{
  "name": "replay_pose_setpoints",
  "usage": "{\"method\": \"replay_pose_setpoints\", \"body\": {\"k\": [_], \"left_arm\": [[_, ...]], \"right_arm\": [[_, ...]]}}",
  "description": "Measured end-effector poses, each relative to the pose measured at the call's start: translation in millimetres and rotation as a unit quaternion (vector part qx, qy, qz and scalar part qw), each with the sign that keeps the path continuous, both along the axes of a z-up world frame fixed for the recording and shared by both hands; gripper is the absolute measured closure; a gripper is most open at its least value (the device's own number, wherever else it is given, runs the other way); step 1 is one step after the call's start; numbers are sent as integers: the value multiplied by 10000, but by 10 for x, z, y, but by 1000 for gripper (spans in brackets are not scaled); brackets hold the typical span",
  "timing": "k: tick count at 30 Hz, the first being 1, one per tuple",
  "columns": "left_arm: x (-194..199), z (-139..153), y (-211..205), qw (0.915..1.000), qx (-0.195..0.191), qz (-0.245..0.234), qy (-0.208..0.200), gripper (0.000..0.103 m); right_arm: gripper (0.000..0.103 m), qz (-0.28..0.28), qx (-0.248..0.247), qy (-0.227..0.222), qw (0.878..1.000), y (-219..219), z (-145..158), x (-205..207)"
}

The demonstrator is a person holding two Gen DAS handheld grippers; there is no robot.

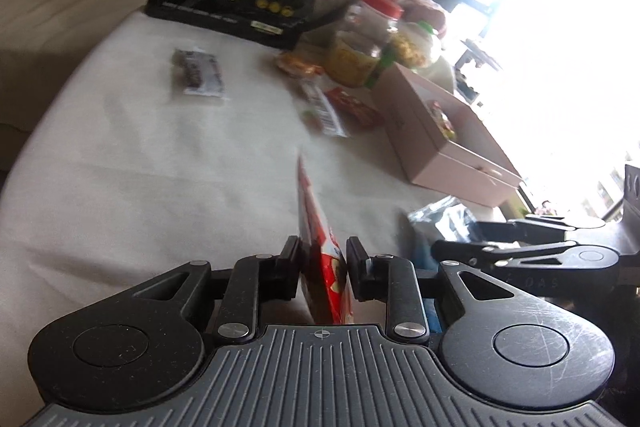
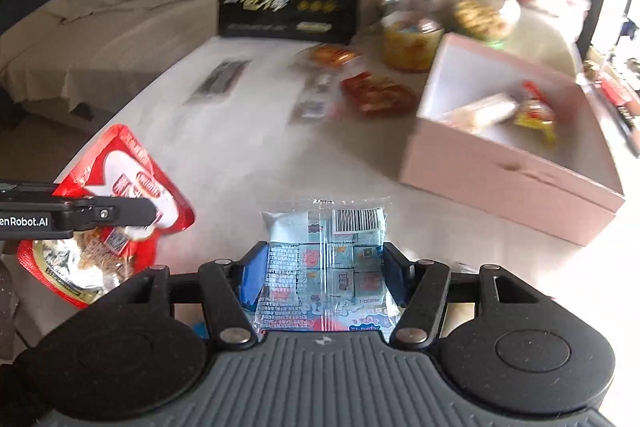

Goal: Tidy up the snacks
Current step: 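Carry both snacks to the pink box and open the left tool to drop the red pouch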

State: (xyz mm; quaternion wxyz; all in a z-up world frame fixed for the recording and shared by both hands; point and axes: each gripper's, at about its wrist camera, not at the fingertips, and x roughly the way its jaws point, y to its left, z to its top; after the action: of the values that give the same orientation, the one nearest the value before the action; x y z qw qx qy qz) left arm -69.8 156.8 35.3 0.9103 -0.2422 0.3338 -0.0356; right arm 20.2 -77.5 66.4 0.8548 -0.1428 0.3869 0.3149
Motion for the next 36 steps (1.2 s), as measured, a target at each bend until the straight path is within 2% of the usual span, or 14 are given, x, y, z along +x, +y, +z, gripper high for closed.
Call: {"method": "replay_pose_setpoints", "body": {"k": [6,12,18,23,29,33,36], "left_arm": [[100,139,-388,9980,-47,-619,-109,77],[332,281,-895,9901,-146,-1393,-107,77],[628,500,-1225,9817,-264,-1869,-273,79],[881,626,-1272,9801,-290,-1935,-351,81],[1170,703,-1156,9771,-685,-1983,-353,81],[1551,872,-1135,9801,-715,-1767,-555,81],[1977,1008,-1158,9822,-715,-1561,-761,82]], "right_arm": [[43,-536,209,-203,9981,-548,128,-17],[43,-1094,372,-490,9921,-1102,249,33],[43,-1525,583,-798,9833,-1500,385,226],[43,-1746,719,-961,9773,-1647,477,404],[43,-1852,751,-1273,9715,-1751,653,494],[43,-1837,761,-1504,9684,-1778,751,615],[43,-1819,787,-1597,9671,-1745,813,751]]}}
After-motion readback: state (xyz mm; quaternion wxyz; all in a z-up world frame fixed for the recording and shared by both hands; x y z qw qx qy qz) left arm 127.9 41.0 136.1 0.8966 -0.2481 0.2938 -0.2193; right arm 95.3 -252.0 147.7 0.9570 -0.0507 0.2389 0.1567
